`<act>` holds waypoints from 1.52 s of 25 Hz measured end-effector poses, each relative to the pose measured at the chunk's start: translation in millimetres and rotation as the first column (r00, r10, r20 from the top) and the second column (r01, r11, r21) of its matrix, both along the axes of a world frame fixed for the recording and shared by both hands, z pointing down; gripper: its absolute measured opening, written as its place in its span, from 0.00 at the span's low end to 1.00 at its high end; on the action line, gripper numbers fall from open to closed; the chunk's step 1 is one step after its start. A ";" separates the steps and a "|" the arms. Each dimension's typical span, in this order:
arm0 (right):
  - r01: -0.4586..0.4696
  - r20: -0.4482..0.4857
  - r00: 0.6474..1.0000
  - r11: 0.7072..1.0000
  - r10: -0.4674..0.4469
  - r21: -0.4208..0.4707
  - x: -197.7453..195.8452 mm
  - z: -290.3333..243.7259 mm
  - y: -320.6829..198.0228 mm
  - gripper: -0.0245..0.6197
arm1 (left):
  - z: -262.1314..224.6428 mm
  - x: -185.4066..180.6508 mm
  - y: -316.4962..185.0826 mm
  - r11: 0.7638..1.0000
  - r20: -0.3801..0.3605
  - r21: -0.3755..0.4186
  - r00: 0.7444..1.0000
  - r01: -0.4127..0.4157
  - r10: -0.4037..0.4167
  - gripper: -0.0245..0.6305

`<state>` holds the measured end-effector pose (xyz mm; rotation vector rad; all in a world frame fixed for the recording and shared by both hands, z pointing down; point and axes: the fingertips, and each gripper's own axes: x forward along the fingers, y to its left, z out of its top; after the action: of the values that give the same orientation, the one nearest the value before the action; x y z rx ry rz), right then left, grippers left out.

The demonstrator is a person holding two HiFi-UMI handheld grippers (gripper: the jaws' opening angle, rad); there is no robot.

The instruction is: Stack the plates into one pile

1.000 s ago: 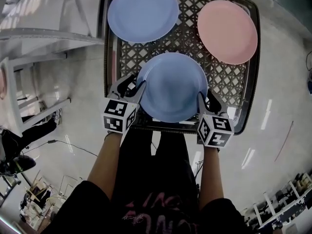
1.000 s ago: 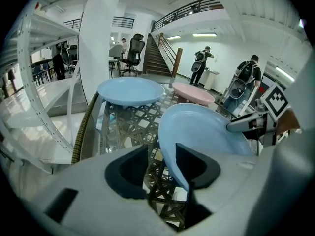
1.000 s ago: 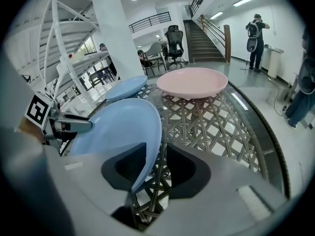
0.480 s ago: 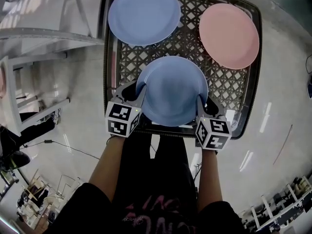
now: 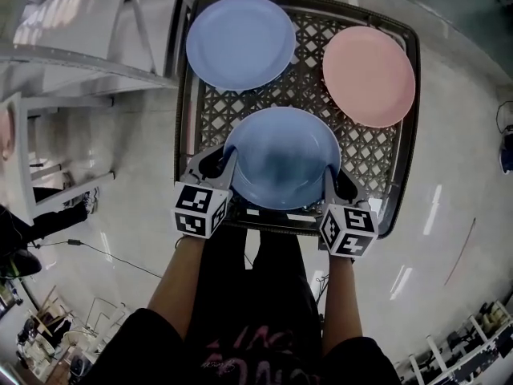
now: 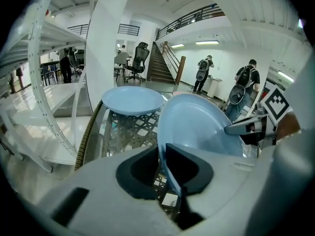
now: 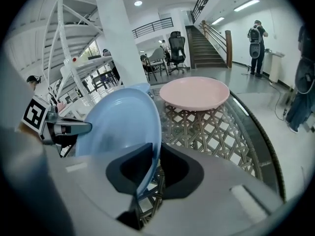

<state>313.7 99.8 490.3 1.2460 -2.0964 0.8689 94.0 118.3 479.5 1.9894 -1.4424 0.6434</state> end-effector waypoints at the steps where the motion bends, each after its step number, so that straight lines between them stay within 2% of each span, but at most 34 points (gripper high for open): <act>1: 0.001 0.002 1.000 1.000 -0.001 0.009 -0.9 -3.6 -0.6 0.13 | -4.1 -1.1 0.1 1.000 0.001 0.011 1.000 0.005 -0.005 0.11; 7: 0.014 0.020 1.000 0.998 -0.016 0.058 -12.1 -31.9 -5.8 0.13 | -38.0 -12.5 -1.1 0.996 0.005 0.076 0.999 0.044 -0.045 0.11; 14: 0.037 0.044 0.998 0.987 -0.044 0.158 -27.6 -77.7 -22.8 0.12 | -85.6 -27.3 -5.7 0.979 0.007 0.180 0.995 0.099 -0.102 0.10; 28: 0.071 0.093 0.990 0.942 -0.107 0.328 -60.6 -173.4 -32.9 0.12 | -182.5 -57.9 1.8 0.916 0.003 0.363 0.983 0.170 -0.184 0.09; 38: 0.079 0.117 0.984 0.910 -0.138 0.406 -61.8 -219.0 -33.9 0.11 | -229.9 -57.0 8.5 0.876 0.013 0.449 0.979 0.177 -0.204 0.09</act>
<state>251.9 65.9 271.3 1.2778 -2.5246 0.5035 37.0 126.8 249.6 2.1333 -1.9337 0.3009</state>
